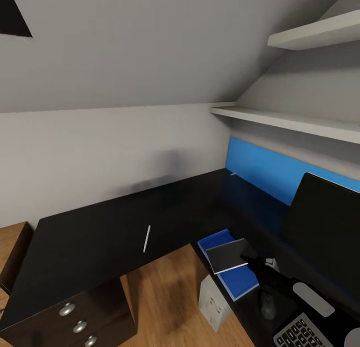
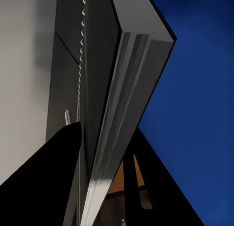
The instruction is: In the bedroom, organize the workspace by keeping the computer under the desk, ensuring the monitor is on the desk, placing the keyboard on the desk next to the monitor, placing the mouse on the desk next to the keyboard, moving the folder from the swivel chair onto the desk next to the mouse, stacking the notebook on top of the folder with the pen on top of the notebook, and positioning the swivel chair next to the desk.
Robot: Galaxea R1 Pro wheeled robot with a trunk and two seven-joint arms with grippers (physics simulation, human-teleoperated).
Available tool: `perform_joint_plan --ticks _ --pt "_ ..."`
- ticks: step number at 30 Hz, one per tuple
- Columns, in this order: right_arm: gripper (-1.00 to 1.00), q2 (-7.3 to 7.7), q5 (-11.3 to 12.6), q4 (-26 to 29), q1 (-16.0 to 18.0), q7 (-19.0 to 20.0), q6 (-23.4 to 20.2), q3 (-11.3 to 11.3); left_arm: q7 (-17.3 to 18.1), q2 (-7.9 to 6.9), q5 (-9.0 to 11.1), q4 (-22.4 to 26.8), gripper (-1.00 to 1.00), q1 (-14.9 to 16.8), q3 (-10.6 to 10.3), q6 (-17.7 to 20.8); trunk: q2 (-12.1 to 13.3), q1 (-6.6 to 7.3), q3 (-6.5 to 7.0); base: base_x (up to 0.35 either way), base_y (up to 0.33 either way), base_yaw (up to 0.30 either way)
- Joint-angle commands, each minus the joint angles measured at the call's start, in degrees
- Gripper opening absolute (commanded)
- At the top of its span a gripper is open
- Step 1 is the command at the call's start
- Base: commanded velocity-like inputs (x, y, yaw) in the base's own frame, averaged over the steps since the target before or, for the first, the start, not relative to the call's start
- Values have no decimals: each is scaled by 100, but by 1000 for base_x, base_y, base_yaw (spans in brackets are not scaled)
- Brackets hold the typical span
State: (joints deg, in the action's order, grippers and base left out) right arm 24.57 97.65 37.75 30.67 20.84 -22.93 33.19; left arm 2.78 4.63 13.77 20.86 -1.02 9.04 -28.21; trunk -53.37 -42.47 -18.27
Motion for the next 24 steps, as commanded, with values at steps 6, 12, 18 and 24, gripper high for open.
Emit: perform_joint_plan --ticks 6,12,18,24 --pt "-100 4 45 -4 9 11 -1 37 29 3 46 13 100 -3 10 -1 -5 -1 -6 0 0 0" --pt "-100 5 46 -4 9 9 -1 38 29 3 46 14 100 -3 10 0 -5 -1 -6 0 0 0" --pt "-100 4 45 -4 9 8 -1 36 29 3 46 14 100 -3 11 -7 236 131 102 0 0 0" --pt "-100 4 44 -4 9 13 -1 32 29 3 46 14 100 -3 10 -9 276 153 120 0 0 0"
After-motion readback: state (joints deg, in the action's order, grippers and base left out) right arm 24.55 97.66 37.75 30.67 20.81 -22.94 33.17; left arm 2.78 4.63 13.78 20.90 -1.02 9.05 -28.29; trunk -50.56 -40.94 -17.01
